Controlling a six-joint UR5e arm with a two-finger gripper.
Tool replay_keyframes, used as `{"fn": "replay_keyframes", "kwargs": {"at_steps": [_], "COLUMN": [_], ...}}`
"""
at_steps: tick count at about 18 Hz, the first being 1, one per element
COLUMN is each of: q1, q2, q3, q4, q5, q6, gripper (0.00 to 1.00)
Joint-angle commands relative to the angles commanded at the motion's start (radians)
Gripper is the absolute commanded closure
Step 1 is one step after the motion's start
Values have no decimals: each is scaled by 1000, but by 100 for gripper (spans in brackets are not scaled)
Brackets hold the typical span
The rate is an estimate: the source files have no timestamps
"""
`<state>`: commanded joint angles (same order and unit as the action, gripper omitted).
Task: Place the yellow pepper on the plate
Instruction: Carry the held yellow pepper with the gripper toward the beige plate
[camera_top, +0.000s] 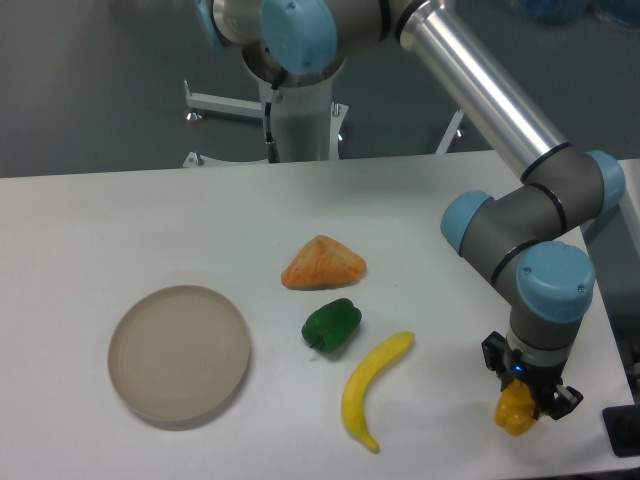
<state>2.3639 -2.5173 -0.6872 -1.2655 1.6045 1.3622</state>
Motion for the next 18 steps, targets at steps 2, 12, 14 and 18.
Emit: {"fn": "replay_keyframes", "kwargs": {"at_steps": [2, 12, 14, 18], "q1": [-2, -61, -87, -175], "q2": [3, 193, 244, 296], "q3": [-14, -227, -279, -327], "q4": [2, -66, -119, -185], "q5": [0, 14, 14, 12], "q6": [-2, -185, -260, -450], "gripper": [62, 62, 63, 63]}}
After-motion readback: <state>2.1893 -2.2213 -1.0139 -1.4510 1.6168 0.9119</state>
